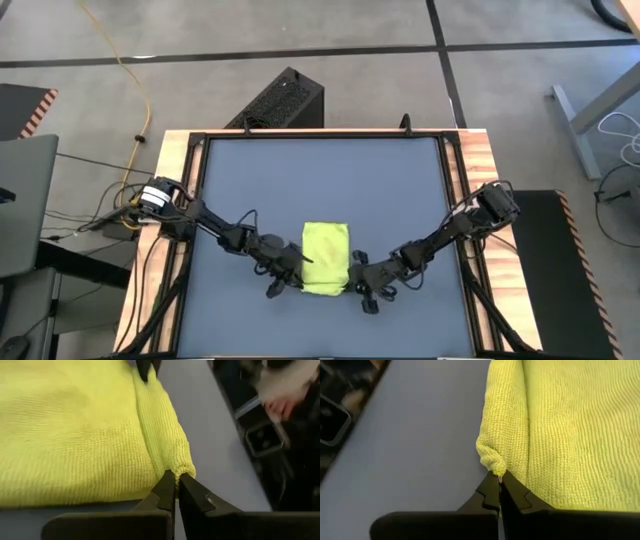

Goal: Roll towel
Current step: Roll the green microfiber towel

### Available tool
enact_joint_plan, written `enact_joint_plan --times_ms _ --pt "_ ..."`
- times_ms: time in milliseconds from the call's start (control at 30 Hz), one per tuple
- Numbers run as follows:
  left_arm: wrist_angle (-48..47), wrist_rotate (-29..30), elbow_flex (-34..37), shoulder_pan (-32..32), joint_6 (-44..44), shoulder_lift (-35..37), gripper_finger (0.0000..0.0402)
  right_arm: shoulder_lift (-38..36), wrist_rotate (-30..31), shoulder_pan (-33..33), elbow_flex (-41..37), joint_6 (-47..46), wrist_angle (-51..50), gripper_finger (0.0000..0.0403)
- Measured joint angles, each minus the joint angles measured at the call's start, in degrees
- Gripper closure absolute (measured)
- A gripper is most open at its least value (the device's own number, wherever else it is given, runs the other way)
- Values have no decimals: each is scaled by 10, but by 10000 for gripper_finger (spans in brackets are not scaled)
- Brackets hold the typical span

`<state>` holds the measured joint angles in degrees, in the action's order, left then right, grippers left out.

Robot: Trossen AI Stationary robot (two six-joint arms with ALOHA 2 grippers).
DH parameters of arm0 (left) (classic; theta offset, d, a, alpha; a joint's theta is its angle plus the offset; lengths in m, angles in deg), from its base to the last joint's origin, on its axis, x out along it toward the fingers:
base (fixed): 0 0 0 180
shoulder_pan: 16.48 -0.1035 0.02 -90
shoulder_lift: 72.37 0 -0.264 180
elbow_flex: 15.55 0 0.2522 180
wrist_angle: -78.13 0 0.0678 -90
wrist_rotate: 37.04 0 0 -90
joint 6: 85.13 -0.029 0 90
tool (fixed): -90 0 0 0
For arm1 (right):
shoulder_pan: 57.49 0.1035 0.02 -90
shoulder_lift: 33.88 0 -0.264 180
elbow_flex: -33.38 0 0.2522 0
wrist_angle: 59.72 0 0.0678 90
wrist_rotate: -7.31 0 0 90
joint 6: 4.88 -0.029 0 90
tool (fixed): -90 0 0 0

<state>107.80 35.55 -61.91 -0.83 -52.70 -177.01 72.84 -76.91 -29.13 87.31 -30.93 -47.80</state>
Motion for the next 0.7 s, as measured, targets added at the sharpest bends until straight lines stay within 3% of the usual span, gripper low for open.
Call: enact_joint_plan --times_ms 200,500,700 --pt "44 56 28 19 67 0 401 4 29 9 -54 -79 129 386" --pt "28 43 27 20 123 2 401 3 29 8 -58 -116 139 380" --pt "4 23 25 21 224 4 401 2 21 10 -57 -150 143 386"
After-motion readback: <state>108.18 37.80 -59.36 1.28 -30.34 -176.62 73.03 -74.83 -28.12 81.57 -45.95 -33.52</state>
